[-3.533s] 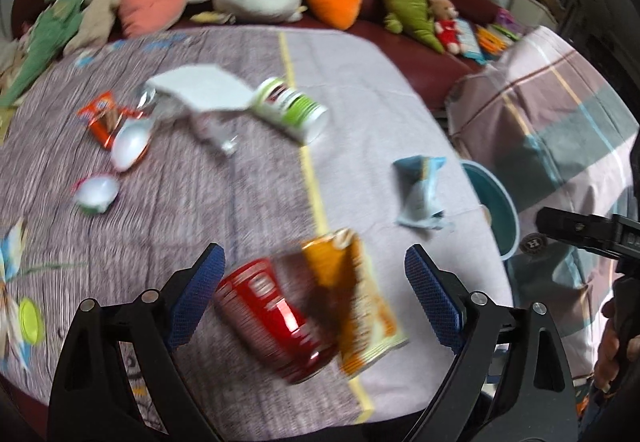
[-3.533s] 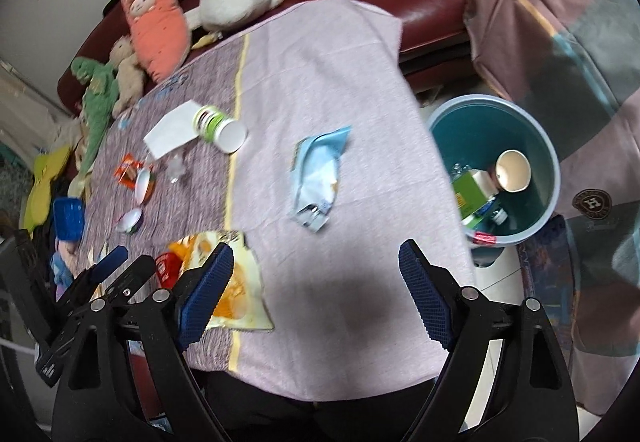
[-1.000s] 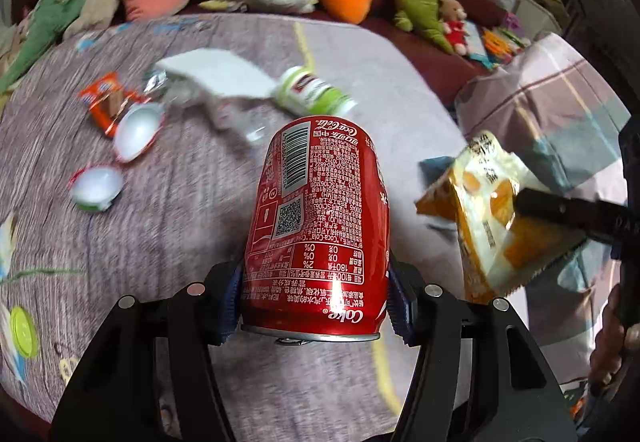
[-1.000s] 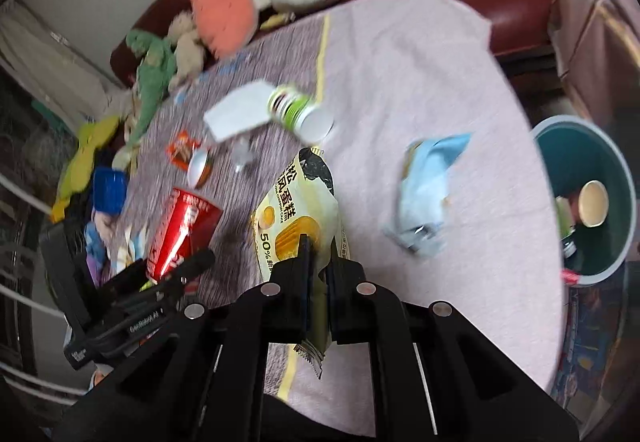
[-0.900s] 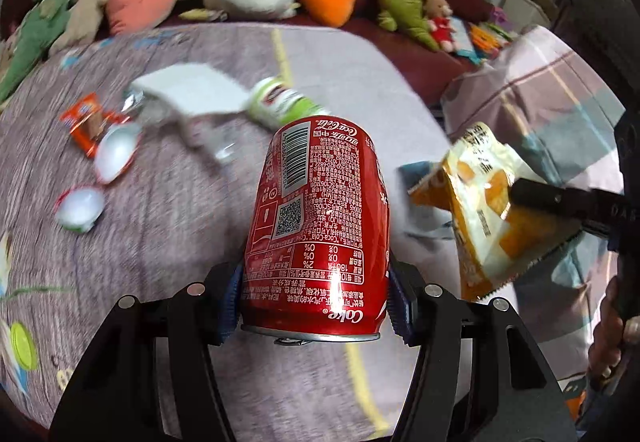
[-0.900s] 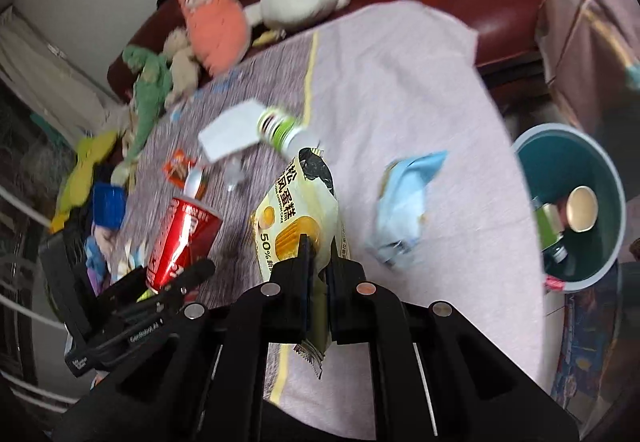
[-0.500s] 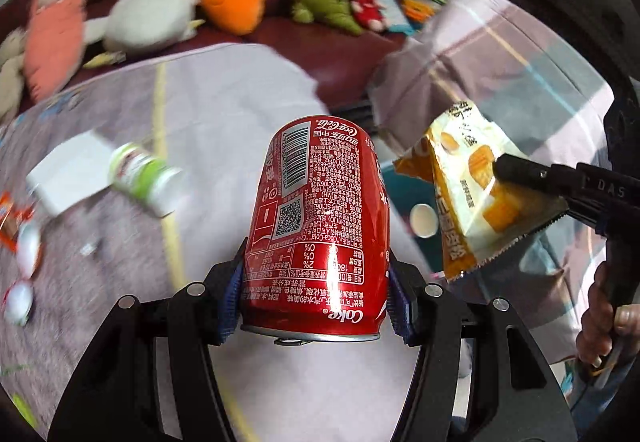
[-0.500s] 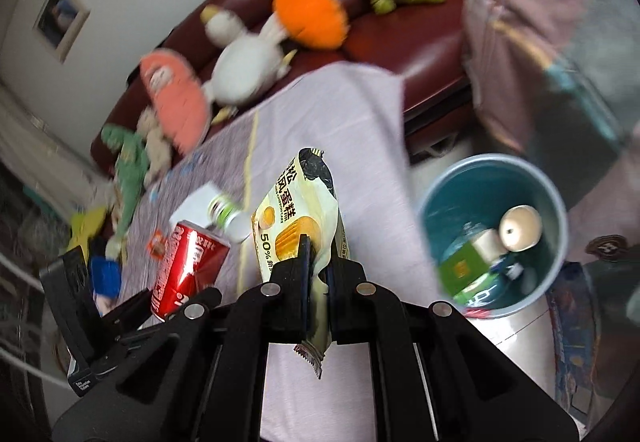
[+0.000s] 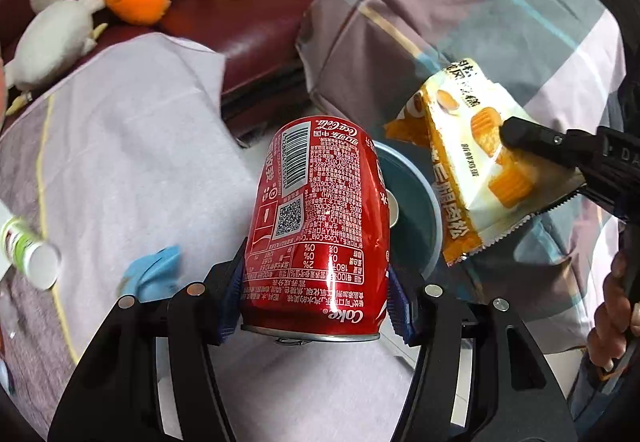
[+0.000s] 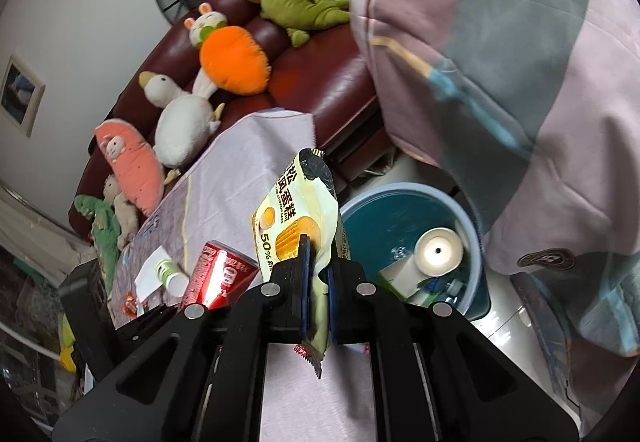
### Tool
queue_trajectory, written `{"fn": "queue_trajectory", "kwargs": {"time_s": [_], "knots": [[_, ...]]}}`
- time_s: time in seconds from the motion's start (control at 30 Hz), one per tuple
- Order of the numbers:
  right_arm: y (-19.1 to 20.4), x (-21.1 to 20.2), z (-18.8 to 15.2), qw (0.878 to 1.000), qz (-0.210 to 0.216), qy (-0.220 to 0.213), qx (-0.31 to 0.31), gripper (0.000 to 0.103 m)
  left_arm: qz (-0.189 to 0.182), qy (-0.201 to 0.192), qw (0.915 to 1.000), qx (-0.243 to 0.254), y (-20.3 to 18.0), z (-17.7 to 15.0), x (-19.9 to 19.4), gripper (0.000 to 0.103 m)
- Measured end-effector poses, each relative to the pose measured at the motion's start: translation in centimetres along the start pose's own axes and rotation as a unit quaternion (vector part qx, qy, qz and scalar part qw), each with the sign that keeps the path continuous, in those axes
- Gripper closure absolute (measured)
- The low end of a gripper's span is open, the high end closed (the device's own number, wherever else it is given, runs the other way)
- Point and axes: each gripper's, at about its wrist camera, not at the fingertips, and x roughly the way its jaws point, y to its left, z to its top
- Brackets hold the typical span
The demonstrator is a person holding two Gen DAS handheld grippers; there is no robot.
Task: Collect trash
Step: 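Carry the can and bag over the teal bin and open both tools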
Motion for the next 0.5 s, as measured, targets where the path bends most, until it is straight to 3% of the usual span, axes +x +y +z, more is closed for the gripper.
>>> {"fn": "queue_trajectory", "kwargs": {"time_s": [0.33,0.5], "knots": [[-3.0,1.2,1.0,1.000,-0.022,0.007,0.019,0.096,0.002,0.028,0.9995,0.015,-1.7,2.5,5.2,0.042],[-3.3,1.6,1.0,0.999,-0.032,0.012,0.020,0.096,0.012,0.022,0.9996,0.011,-1.5,2.8,6.1,0.024]]}}
